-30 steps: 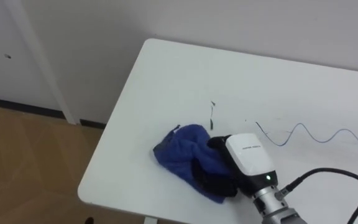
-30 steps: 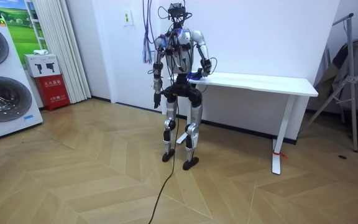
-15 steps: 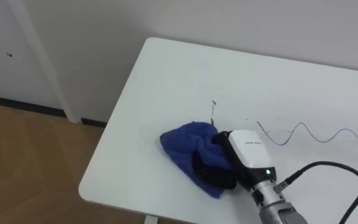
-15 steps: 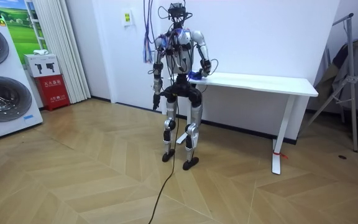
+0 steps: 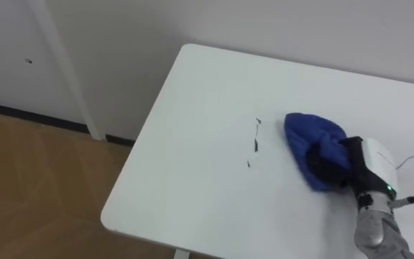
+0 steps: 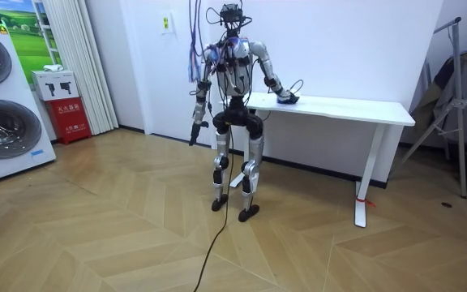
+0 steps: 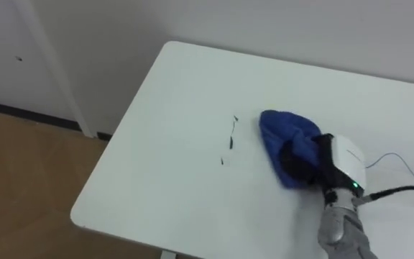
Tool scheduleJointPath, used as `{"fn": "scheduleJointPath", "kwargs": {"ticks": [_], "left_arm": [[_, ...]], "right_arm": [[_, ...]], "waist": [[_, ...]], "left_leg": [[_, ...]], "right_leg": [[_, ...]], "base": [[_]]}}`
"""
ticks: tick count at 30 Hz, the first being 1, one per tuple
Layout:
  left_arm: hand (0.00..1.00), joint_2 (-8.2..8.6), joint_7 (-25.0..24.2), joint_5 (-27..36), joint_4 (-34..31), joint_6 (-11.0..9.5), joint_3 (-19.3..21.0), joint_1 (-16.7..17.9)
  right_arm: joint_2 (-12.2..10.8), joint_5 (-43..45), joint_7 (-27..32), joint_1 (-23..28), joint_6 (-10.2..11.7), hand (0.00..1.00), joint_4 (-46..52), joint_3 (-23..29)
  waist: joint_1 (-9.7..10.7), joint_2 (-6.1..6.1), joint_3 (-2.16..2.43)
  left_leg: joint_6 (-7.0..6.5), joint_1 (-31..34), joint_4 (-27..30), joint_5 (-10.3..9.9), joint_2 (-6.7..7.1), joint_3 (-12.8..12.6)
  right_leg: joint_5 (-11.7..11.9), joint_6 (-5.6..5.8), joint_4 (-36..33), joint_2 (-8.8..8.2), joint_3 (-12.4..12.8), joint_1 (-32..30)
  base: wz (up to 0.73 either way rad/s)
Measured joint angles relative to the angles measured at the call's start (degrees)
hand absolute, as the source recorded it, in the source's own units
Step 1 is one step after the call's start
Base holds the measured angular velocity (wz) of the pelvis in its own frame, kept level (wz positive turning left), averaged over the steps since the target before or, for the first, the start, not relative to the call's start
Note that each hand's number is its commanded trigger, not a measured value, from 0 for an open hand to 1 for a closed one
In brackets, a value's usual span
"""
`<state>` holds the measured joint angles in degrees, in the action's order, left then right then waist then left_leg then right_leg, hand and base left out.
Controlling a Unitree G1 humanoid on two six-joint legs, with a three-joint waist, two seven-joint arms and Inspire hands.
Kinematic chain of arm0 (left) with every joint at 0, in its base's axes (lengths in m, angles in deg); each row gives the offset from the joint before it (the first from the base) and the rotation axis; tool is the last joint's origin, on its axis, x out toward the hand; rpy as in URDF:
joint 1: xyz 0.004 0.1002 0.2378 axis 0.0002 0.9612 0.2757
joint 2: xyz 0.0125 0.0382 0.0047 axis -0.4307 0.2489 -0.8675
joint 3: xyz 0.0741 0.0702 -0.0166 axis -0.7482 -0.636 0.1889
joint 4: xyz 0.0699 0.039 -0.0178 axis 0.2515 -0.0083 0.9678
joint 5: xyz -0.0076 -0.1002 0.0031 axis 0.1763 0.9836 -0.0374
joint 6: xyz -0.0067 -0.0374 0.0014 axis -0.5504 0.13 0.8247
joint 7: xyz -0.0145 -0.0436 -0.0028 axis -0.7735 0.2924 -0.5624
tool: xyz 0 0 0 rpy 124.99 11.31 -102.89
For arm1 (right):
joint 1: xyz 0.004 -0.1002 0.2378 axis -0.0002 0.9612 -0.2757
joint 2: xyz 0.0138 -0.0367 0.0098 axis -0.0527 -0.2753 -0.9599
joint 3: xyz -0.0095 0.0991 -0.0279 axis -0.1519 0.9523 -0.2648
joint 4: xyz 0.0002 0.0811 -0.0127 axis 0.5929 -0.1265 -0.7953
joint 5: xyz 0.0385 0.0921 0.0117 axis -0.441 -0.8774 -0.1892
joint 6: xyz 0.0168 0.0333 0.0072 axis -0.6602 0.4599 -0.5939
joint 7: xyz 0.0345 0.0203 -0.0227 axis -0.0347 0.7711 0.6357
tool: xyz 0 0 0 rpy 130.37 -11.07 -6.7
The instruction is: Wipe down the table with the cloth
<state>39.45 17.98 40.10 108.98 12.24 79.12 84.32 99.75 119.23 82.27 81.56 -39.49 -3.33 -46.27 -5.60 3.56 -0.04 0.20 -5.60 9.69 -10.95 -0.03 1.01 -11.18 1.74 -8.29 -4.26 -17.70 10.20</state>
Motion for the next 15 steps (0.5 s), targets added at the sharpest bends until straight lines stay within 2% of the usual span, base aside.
{"fn": "scheduleJointPath", "kwargs": {"ticks": [3, 5, 8, 10, 11, 12, 13, 15], "left_arm": [[0.0, 0.17, -0.2, -2.6, 0.0, 0.1, 2.4, 0.3], [0.0, 0.39, -0.2, -3.4, 0.0, 0.1, 4.1, -0.1], [0.0, 0.45, -0.1, -3.2, -0.1, 0.1, 4.2, -0.5], [0.0, 0.64, -0.1, -2.6, -0.1, 0.1, 3.4, -2.3], [0.0, 0.74, -0.1, -2.3, -0.1, 0.1, 3.4, -2.8], [0.0, 0.85, -0.1, -1.9, 0.0, 0.1, 2.9, -3.5], [0.0, 0.92, -0.1, -1.9, 0.2, 0.1, 2.1, -4.4], [0.0, 0.86, 0.0, -2.0, 0.6, 0.1, 0.7, -5.7]], "right_arm": [[0.2, 2.2, 0.1, 1.2, 0.0, 1.0, -1.7, 4.7], [0.3, 3.6, 0.1, 2.2, -0.1, 1.0, -1.7, 6.9], [0.5, 3.5, -0.1, 2.5, -1.3, 1.0, -1.3, 6.7], [0.5, 5.6, -1.0, 2.5, -4.8, 1.0, 2.3, 5.0], [0.5, 6.7, -1.3, 2.5, -5.8, 1.0, 3.4, 4.5], [0.5, 9.8, -2.3, 2.5, -7.5, 1.0, 6.3, 3.2], [0.5, 12.6, -3.1, 2.4, -9.1, 1.0, 9.4, 1.1], [0.2, 16.3, -4.9, 2.2, -11.2, 1.0, 15.1, -3.6]], "waist": [[1.5, 0.47, 0.53], [2.2, 0.6, 0.59], [2.9, 0.58, 0.58], [2.3, 0.28, 0.4], [2.1, 0.33, 0.27], [1.7, 0.35, 0.33], [0.2, 0.24, 0.36], [-1.5, 0.04, 0.28]], "left_leg": [[0.0, -0.2, 0.1, 0.0, 0.15, 0.1], [0.0, -0.1, 0.2, 0.0, 0.09, 0.0], [0.01, -0.2, 0.6, 0.0, 0.02, -0.2], [0.02, 0.1, 0.7, 0.0, -0.18, -0.6], [0.03, 0.2, 0.7, 0.0, -0.22, -0.7], [0.02, 0.2, 0.6, 0.0, -0.27, -0.9], [0.03, 0.1, 0.5, 0.0, -0.62, -2.1], [0.11, 0.1, 0.2, 0.1, -0.87, -2.5]], "right_leg": [[-0.1, 0.19, 0.7, 0.0, 0.0, 1.0], [-0.1, 0.22, 0.7, 0.0, -0.3, 1.3], [-0.1, 0.21, 0.5, 0.01, -0.3, 1.4], [-0.1, 0.13, -0.1, 0.13, 0.4, 0.6], [-0.1, 0.12, -0.2, 0.14, 0.5, 0.6], [-0.2, 0.01, -0.5, 0.19, 1.1, -0.2], [0.0, -0.25, -0.6, 0.42, 2.2, -0.7], [0.2, -0.57, -0.9, 0.75, 3.5, -1.2]], "base": [[0.11], [0.02], [-0.05], [-0.16], [-0.15], [-0.29], [-0.38], [-0.37]]}}
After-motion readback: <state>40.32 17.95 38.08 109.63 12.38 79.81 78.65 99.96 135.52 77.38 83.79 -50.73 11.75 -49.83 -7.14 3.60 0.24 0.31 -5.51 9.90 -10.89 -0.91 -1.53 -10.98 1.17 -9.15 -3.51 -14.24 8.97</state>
